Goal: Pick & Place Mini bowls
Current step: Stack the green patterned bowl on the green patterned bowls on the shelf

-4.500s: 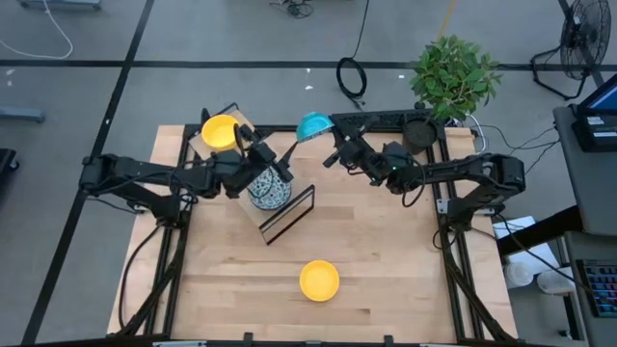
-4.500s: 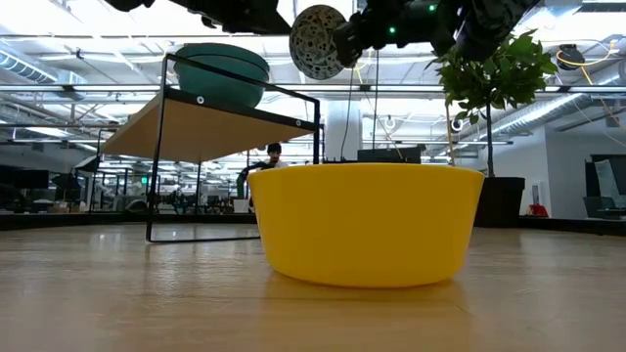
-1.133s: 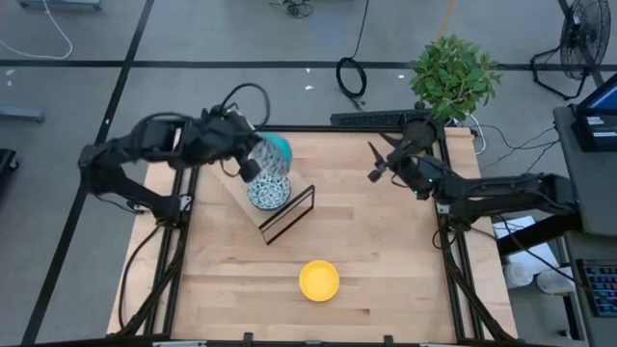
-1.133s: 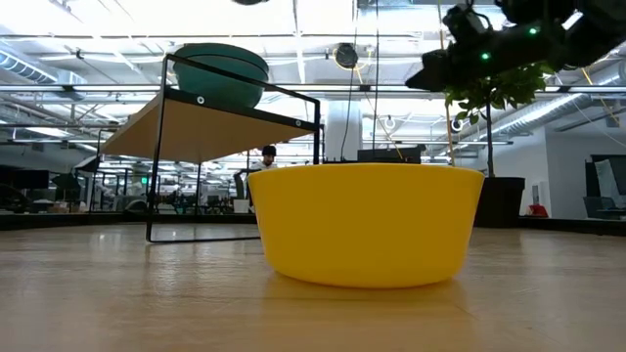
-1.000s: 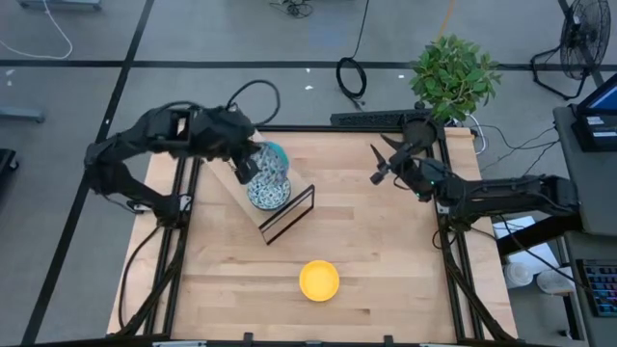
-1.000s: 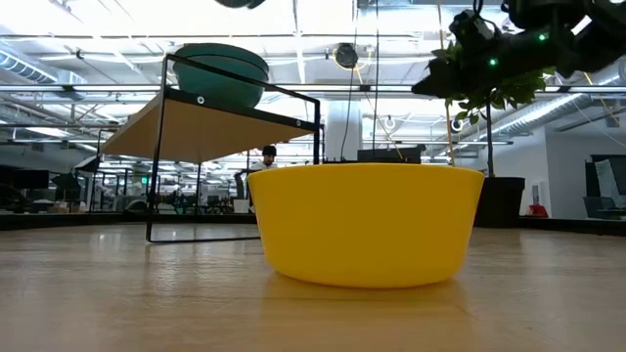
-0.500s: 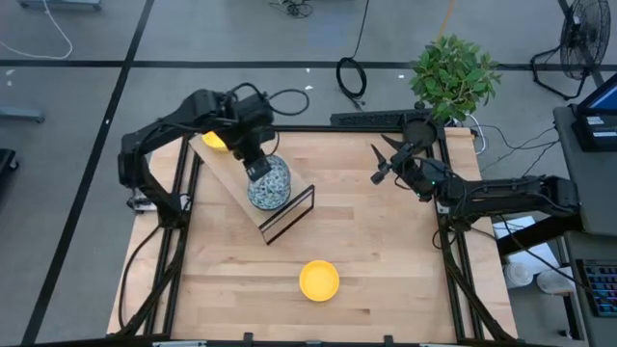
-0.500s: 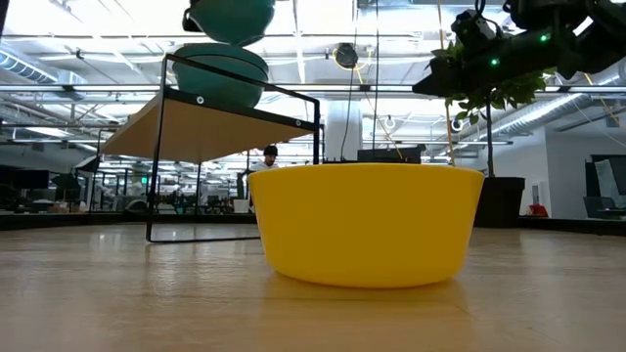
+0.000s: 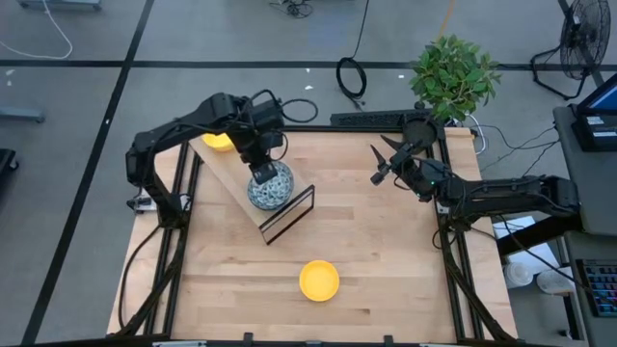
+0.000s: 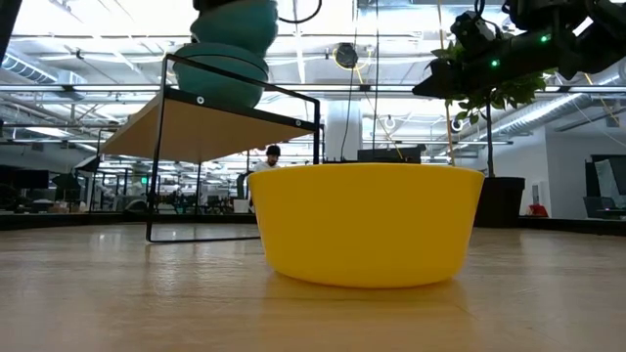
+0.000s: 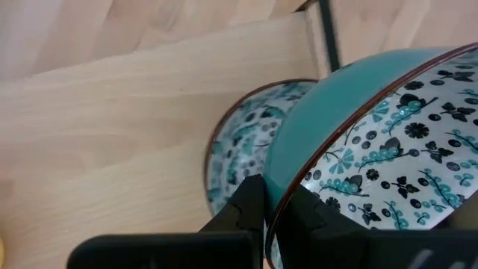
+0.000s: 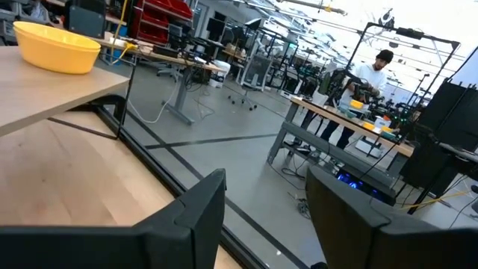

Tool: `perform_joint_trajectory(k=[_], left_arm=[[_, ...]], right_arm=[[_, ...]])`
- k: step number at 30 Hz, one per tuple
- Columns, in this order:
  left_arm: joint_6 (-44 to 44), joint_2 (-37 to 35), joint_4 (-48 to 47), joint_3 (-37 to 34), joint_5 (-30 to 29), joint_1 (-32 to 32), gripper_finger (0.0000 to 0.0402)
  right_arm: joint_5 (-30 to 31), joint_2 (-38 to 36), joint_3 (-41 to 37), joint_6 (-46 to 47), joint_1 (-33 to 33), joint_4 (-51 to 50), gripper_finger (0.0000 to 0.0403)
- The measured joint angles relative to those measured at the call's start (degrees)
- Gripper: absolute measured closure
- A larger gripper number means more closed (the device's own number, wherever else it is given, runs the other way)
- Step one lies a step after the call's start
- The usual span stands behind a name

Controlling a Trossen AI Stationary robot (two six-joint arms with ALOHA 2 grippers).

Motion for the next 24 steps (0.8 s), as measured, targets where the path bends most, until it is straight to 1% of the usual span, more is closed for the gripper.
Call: perform_joint_trajectory(k=[2,6,10,13,18,24], left_arm=[[0.0,-0.1,0.0,-1.5,-0.3,0.0,0.039],[-0.4,-0.1,-0.1,-5.2,-2.7,-0.1,0.039],[-0.9,-0.1,-0.1,-8.0,-2.7,0.2,0.0387],[-1.1,-0.2,0.0,-8.6,-2.6,0.2,0.0363],[1.3,-0.2,0.0,-8.6,-2.4,0.1,0.0316],[3.5,-1.0,-0.1,-8.7,-2.5,0.8,0.0277]], right_arm=[[0.0,0.0,0.0,0.0,0.0,0.0,0.0232],[0.0,0.0,0.0,0.0,0.0,-0.2,0.0232],[0.0,0.0,0.0,0.0,0.0,-0.4,0.0232],[0.0,0.0,0.0,0.0,0.0,-0.4,0.0232],[0.0,0.0,0.0,0.0,0.0,-0.4,0.0232],[0.0,0.0,0.0,0.0,0.0,-0.4,0.0232]])
